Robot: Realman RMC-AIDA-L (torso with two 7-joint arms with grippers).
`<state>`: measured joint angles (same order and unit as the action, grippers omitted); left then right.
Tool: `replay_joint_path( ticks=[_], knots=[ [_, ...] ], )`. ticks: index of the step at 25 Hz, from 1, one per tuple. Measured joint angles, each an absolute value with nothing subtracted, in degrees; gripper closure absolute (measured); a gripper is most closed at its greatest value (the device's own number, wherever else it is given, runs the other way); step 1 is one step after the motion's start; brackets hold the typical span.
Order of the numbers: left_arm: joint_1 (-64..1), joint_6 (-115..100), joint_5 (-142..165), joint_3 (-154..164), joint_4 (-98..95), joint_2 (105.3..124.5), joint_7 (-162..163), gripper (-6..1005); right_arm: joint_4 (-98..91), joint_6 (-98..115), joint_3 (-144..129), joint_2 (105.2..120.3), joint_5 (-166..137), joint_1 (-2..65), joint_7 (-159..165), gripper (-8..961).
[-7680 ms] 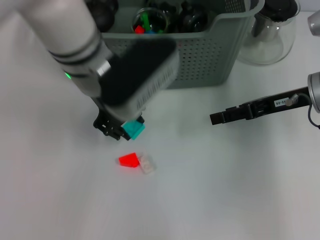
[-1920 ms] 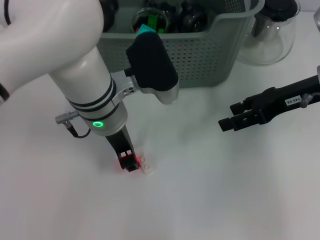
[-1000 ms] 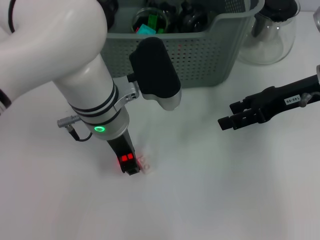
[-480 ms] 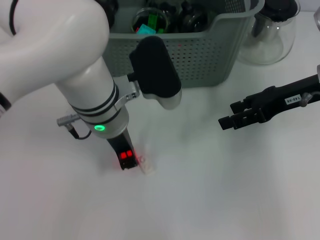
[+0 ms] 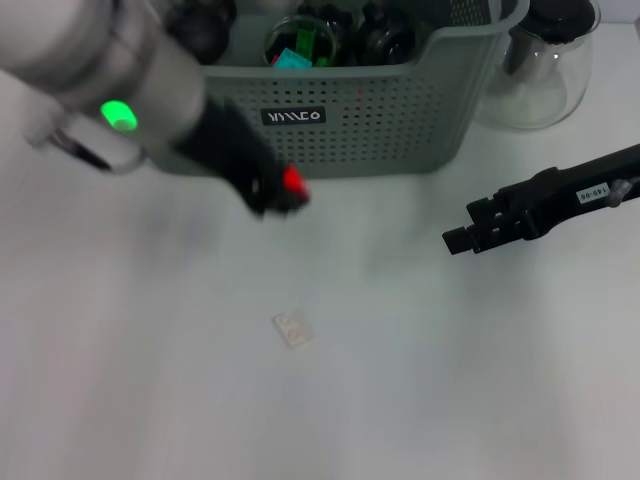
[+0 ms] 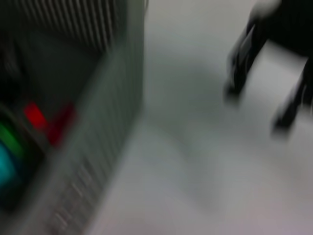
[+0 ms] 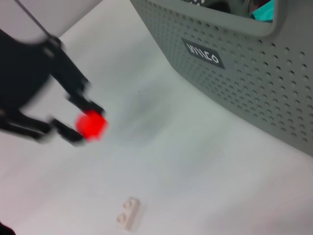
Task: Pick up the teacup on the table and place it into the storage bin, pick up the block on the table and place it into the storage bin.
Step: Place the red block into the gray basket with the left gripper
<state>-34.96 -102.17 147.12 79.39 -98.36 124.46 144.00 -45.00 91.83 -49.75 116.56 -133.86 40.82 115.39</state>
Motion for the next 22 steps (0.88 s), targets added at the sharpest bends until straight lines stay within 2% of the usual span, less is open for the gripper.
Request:
replay_joint_path(
  ticks=[6,9,14,22],
  knots=[
    [-42.61,-104.0,139.0,62.09,-105.8,123.83,144.01,708,-45.15,91.31,-49.75,116.4,-133.84,41.26,115.56,138],
    [-47.26,-98.46,141.36,60.04,-102.8,122.5,143.89,707,-45.22,90.83,-49.74,116.34,-133.81,41.47,115.61,138],
    [-55.31,-85.45,152.31,60.72,-85.51,120.47,144.5,705,-45.25,89.74,-49.79,116.16,-133.83,41.58,115.66,137],
    [-64.63,-68.52,163.53,61.0,-57.13,120.32,145.45,702,-44.88,88.84,-50.16,115.93,-133.92,41.62,115.61,137]
  ],
)
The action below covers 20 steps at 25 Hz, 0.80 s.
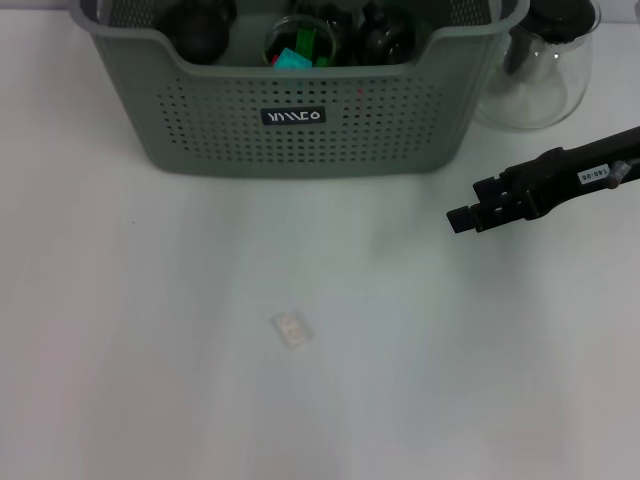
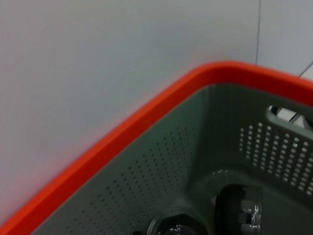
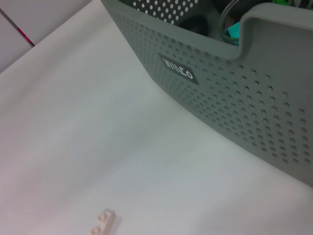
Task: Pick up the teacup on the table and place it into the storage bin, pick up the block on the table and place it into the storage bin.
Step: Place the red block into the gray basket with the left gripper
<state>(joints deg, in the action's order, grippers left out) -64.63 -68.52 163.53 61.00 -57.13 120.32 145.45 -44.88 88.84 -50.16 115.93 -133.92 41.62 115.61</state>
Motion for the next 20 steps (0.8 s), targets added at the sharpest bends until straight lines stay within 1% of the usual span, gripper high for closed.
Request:
replay_joint_path(
  ticks=[1,2,6,15,20],
  knots=[
    [-65.16,-67.32,163.69,61.09,-55.37,120.3,145.48,701,-44.87,88.84,-50.16,115.93,-133.93,41.63,115.64,137],
    [-66.35,-63.53,163.69,61.72,-49.83,119.89,145.75,701,-44.87,88.84,-50.16,115.92,-133.94,41.64,115.66,137],
    [-67.29,-59.12,163.7,62.63,-44.43,119.54,146.25,699,-44.81,88.84,-50.24,116.07,-133.95,41.74,115.66,137],
    [-66.79,-53.76,163.78,65.8,-38.31,119.56,146.86,696,-44.74,88.86,-50.4,116.47,-133.95,41.92,115.63,138],
    [-65.67,-53.59,163.8,66.04,-39.56,120.01,146.87,693,-44.73,88.86,-50.45,116.54,-134.16,42.13,115.65,138]
  ],
)
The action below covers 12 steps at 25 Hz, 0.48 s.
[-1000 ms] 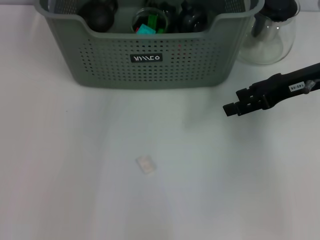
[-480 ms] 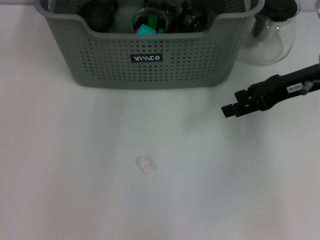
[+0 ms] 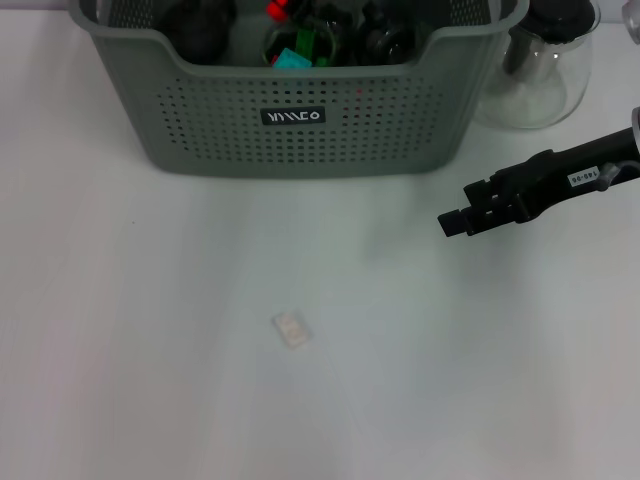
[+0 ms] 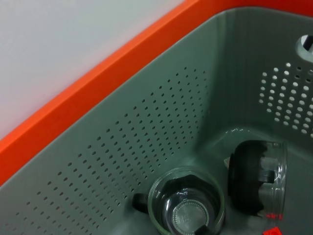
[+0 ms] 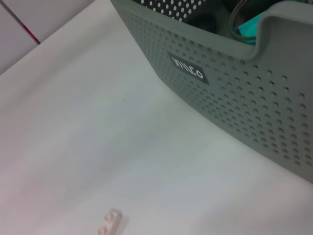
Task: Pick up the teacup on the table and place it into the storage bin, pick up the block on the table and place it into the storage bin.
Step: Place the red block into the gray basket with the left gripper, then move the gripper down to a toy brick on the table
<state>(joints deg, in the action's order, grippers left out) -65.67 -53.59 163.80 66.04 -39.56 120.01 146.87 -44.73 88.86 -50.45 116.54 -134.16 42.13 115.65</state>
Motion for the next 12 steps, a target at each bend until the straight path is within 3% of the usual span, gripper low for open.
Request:
replay_joint_path(
  ticks=[11,12],
  knots=[
    [-64.69,-54.54,163.79,66.0,-43.22,120.26,146.87,689,-44.73,88.88,-50.45,116.65,-134.52,42.29,115.62,138],
    [-64.26,-55.16,163.79,65.91,-44.62,120.26,146.87,641,-44.73,88.9,-50.45,116.65,-134.53,42.29,115.6,138]
  ],
)
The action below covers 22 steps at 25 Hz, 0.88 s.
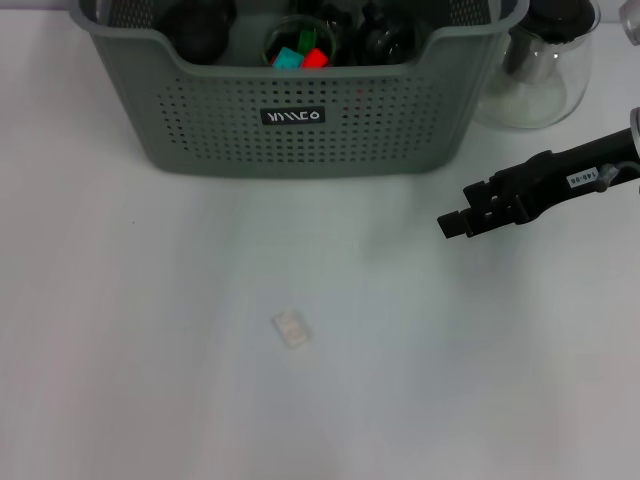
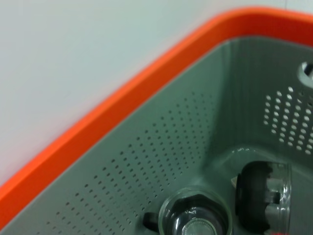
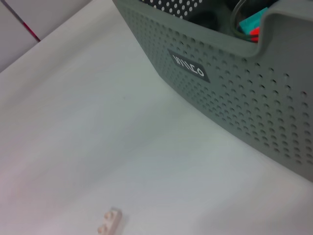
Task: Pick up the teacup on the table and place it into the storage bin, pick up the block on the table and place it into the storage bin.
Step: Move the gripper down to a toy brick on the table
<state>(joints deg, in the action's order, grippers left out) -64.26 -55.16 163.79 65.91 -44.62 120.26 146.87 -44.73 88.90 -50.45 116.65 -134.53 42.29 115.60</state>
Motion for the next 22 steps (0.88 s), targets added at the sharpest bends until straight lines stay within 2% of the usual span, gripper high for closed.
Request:
replay_joint_path(
  ticks=[4,5,7,10,13,17,22],
  knots=[
    [-60.89,-60.39,163.44,63.91,-56.99,120.16,148.11,448,-44.83,89.09,-50.45,116.63,-134.56,42.28,115.35,138],
    [-58.59,-64.49,162.15,62.03,-66.69,120.58,148.69,409,-45.03,89.26,-50.44,116.62,-134.57,42.27,115.25,138],
    [-57.88,-65.99,161.43,61.41,-69.92,120.82,148.69,331,-45.12,89.32,-50.45,116.62,-134.54,42.28,115.23,138],
    [-51.13,-76.51,149.14,59.37,-92.03,121.99,146.68,214,-45.19,89.24,-50.45,116.48,-134.57,42.44,115.21,137],
    [-47.48,-81.57,141.84,59.76,-100.1,122.29,144.26,165,-45.07,88.96,-50.45,116.3,-134.56,42.66,115.16,137],
    [-42.08,-95.79,133.1,61.52,-111.88,123.9,140.4,169,-45.2,89.27,-50.45,116.1,-134.56,42.73,115.35,137],
    [-39.18,-108.67,134.35,70.21,-111.08,124.47,144.08,172,-45.2,89.37,-50.45,116.04,-134.55,42.89,115.59,137]
  ],
)
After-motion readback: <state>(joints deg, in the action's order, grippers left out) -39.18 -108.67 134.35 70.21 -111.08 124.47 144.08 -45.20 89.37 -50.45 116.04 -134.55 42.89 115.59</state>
